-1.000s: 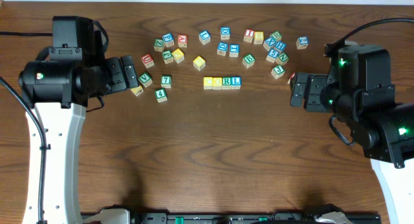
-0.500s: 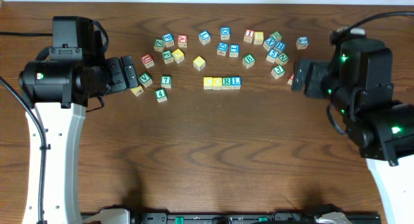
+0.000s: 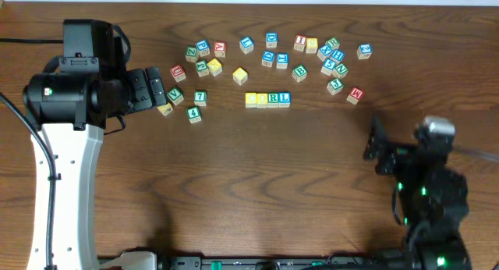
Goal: Spell out CORL
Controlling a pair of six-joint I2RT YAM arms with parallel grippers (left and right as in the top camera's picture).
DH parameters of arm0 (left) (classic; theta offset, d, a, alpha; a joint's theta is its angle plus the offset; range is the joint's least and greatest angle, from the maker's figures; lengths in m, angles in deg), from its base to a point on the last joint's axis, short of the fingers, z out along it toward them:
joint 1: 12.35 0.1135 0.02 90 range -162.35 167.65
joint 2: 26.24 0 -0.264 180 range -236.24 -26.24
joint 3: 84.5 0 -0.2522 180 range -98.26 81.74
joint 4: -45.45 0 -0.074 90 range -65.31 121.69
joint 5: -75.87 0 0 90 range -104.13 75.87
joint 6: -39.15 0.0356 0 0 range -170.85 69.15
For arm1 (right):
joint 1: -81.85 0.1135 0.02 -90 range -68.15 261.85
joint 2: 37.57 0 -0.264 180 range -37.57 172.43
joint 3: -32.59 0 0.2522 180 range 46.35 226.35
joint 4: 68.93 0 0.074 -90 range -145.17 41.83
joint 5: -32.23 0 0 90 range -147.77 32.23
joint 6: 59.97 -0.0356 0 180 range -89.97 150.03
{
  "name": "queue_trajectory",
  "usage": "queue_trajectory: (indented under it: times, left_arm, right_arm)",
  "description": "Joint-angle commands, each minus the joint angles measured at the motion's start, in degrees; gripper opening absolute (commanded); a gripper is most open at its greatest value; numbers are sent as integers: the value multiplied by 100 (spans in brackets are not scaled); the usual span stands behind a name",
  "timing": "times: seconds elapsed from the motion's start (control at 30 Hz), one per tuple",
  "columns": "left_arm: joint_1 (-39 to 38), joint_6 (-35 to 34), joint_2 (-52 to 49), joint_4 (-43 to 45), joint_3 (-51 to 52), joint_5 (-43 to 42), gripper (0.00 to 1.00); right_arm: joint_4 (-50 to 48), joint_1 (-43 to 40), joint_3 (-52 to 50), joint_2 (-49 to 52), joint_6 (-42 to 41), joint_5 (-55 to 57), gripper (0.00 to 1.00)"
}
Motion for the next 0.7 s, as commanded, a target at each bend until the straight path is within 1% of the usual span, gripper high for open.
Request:
queue_trajectory:
  times: [0.0,0.17,0.23,0.37,0.67]
  left_arm:
    - [22,35,61,-13,-90,90,97]
    - [22,35,61,-13,-90,90,97]
    - [22,35,61,-13,-90,90,98]
    - [22,35,61,-13,-90,90,97]
    - [22,35,61,-13,-90,90,97]
  right_arm:
    - [-236,-212,-890,-970,81,-94,99]
    - [-914,-284,-2085,-2103,68,-208,99]
    - [-1145,-284,-2599,-2507,-101,-225,99]
    - [-1244,-284,-3141,-2879,-485,-225,99]
    - [-1368,-280,-3185,-2874,-48,-267,99]
